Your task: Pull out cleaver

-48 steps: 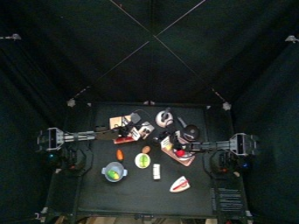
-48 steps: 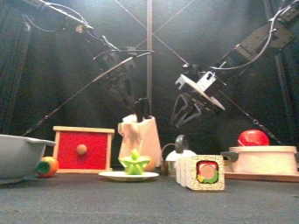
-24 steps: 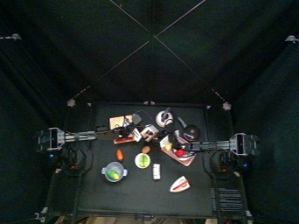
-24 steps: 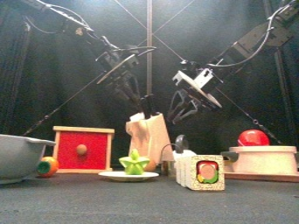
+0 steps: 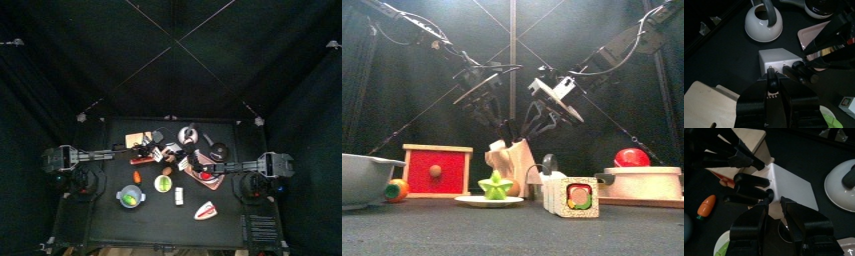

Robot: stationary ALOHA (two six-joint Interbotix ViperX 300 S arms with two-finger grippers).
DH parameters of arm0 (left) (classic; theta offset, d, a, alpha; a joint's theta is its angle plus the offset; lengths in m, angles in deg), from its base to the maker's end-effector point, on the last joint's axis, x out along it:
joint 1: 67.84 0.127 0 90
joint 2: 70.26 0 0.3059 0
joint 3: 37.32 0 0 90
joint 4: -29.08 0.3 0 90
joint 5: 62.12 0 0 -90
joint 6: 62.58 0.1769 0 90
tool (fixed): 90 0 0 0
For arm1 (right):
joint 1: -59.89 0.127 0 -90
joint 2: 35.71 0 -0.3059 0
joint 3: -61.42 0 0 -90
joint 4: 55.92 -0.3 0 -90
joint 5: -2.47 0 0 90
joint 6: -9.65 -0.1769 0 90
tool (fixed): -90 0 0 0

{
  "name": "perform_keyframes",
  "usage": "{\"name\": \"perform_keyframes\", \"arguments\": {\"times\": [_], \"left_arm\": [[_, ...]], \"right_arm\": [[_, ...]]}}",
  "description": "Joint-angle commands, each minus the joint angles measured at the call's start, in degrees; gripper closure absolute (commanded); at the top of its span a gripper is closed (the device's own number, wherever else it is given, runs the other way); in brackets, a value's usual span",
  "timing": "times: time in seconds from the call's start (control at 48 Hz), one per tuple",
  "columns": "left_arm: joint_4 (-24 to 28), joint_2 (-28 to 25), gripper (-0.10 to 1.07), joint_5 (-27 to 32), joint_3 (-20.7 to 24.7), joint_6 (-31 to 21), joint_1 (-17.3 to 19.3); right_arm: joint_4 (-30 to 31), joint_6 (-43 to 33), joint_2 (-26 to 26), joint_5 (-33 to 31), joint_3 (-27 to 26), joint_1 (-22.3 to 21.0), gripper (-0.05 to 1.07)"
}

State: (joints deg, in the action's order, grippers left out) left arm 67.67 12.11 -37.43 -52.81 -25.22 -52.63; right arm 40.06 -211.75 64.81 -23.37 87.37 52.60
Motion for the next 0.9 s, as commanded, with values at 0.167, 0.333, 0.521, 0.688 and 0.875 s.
{"name": "perform_keyframes", "arguments": {"times": [0.167,0.333,0.521,0.688,0.875], "left_arm": [[0.2,1.2,0.48,-0.4,1.7,0.2,-0.4],[0.2,1.9,0.48,-0.4,1.2,0.3,-0.4],[0.2,3.4,0.48,-0.1,0.9,0.3,-0.5],[0.2,4.8,0.48,0.1,0.3,0.3,-0.5],[0.1,7.6,0.48,0.8,-1.1,0.4,-0.5]], "right_arm": [[-0.2,0.3,1.4,1.3,-3.1,-0.5,0.35],[-0.7,0.4,1.4,1.2,-2.8,-0.6,0.35],[-1.0,0.4,1.4,1.3,-2.5,-0.5,0.35],[-1.0,0.4,1.4,1.3,-2.6,-0.5,0.35],[-1.0,0.4,1.1,1.3,-2.5,-0.4,0.35]]}}
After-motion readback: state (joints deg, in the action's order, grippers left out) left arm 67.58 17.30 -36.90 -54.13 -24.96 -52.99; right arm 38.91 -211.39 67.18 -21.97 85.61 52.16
